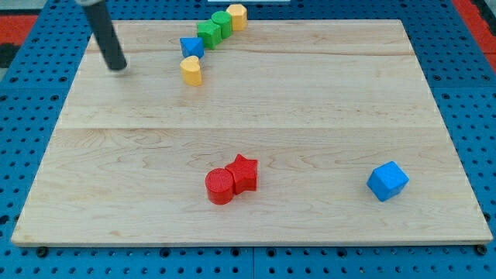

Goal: Take the blue triangle to the top right side of the group of red blocks

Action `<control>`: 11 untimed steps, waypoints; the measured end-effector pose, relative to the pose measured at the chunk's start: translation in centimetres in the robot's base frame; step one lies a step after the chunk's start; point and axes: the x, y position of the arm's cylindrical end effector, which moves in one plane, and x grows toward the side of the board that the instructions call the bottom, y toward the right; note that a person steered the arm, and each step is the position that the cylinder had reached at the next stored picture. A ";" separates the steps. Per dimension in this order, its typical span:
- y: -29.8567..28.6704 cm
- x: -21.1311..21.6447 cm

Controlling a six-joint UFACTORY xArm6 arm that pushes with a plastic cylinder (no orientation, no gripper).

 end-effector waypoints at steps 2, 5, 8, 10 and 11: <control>10.5 -0.9; 15.6 4.9; 13.0 13.3; 24.1 13.4; 28.5 13.4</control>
